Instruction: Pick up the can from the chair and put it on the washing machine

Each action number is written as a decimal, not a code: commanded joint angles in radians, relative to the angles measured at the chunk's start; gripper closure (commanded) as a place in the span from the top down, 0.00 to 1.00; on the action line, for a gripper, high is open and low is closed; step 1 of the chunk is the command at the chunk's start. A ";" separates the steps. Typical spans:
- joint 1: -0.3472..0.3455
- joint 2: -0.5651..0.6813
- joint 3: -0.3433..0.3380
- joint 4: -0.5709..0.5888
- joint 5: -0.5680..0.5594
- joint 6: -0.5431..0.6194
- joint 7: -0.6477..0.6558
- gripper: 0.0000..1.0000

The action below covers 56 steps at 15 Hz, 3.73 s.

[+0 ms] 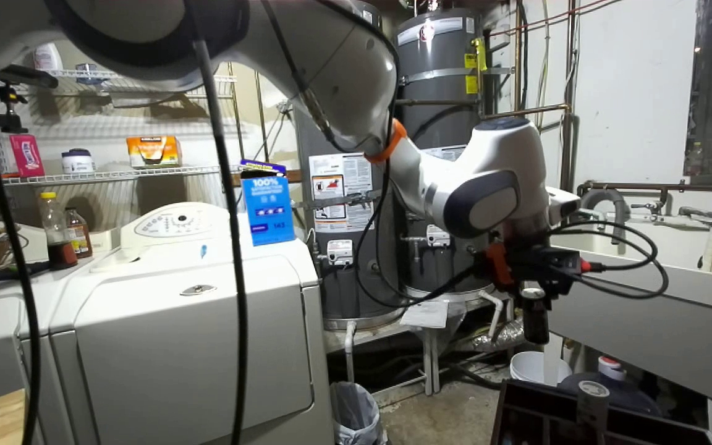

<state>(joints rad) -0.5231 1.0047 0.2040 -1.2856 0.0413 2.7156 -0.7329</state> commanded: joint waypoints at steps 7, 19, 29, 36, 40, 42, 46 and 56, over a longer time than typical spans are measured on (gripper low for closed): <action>0.078 -0.302 0.200 -0.267 0.036 -0.051 -0.287 0.20; 0.421 -0.385 0.201 -0.371 0.040 -0.141 -0.376 0.45; 0.422 -0.383 0.177 -0.369 0.038 -0.139 -0.373 0.45; 0.580 -0.366 0.106 -0.217 -0.054 -0.262 -0.260 0.20; 0.693 -0.284 0.132 0.018 -0.063 -0.415 -0.295 0.20; 0.730 -0.233 0.147 0.119 -0.048 -0.456 -0.339 0.20; 0.804 -0.120 0.168 0.294 -0.036 -0.540 -0.421 0.20; 0.889 -0.047 0.170 0.393 -0.033 -0.452 -0.411 0.45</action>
<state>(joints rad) 0.3659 0.9581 0.3744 -0.8925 0.0079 2.2634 -1.1442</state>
